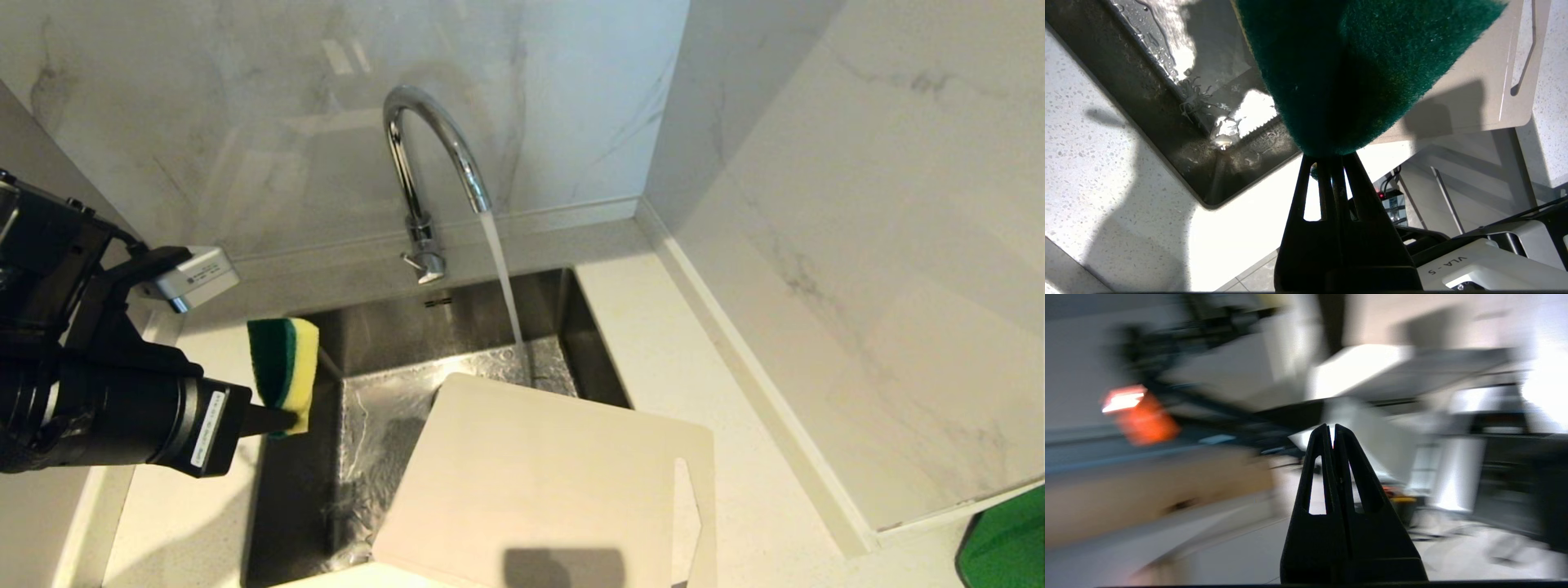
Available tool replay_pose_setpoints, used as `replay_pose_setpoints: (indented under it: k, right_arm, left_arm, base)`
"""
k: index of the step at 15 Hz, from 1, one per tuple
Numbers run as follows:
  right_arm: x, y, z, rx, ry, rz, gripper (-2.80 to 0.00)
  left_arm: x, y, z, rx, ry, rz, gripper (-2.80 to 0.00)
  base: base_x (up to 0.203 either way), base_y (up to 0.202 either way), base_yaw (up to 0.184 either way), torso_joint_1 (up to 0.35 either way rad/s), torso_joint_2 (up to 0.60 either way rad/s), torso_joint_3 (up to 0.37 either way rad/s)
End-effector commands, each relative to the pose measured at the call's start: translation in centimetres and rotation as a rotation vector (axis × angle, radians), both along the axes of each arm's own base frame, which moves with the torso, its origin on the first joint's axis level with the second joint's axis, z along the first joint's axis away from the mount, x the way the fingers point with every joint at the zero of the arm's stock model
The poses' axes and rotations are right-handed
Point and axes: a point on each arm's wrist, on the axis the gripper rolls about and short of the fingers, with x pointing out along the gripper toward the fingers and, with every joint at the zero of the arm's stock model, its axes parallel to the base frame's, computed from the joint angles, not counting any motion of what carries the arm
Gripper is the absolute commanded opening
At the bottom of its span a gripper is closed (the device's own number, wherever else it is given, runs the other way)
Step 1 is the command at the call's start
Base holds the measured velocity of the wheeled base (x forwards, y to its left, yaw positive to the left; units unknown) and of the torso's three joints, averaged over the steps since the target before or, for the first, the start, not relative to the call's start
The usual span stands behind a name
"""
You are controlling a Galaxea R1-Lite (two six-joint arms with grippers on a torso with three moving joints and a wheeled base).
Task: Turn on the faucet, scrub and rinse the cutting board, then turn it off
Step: Put down the cleaning cloth
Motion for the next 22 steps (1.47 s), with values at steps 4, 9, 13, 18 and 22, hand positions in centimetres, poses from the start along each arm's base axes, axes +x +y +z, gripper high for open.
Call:
replay_pose_setpoints:
  k: [4, 9, 13, 18, 22]
  right_arm:
    - [3.3, 1.4, -5.0, -0.491, 0.121, -0.503, -2.80]
    - [0.8, 5.3, -11.0, -0.567, 0.188, -0.829, -2.80]
    - [-1.3, 6.4, -15.3, -0.679, 0.151, -0.879, -2.80]
    - [-3.1, 6.3, -19.4, -0.727, 0.095, -0.863, -2.80]
    - [3.8, 6.5, -21.0, -0.818, -0.058, -0.688, -2.80]
  left_arm:
    - [0.0, 0.0, 0.2, -0.013, -0.002, -0.001, -2.80]
    - [-0.1, 0.1, 0.3, -0.019, -0.007, -0.001, -2.80]
    - [-0.1, 0.0, 0.3, -0.019, -0.006, -0.002, -2.80]
    - [0.0, -0.1, 0.5, -0.021, -0.011, -0.003, -2.80]
    - [-0.3, 0.2, 0.5, -0.022, -0.014, -0.002, -2.80]
  base:
    - [0.000, 0.000, 0.000, 0.000, 0.00, 0.000]
    - [0.000, 0.000, 0.000, 0.000, 0.00, 0.000]
    - [0.000, 0.000, 0.000, -0.001, 0.00, 0.013]
    - [0.000, 0.000, 0.000, 0.000, 0.00, 0.000]
    - [0.000, 0.000, 0.000, 0.000, 0.00, 0.000]
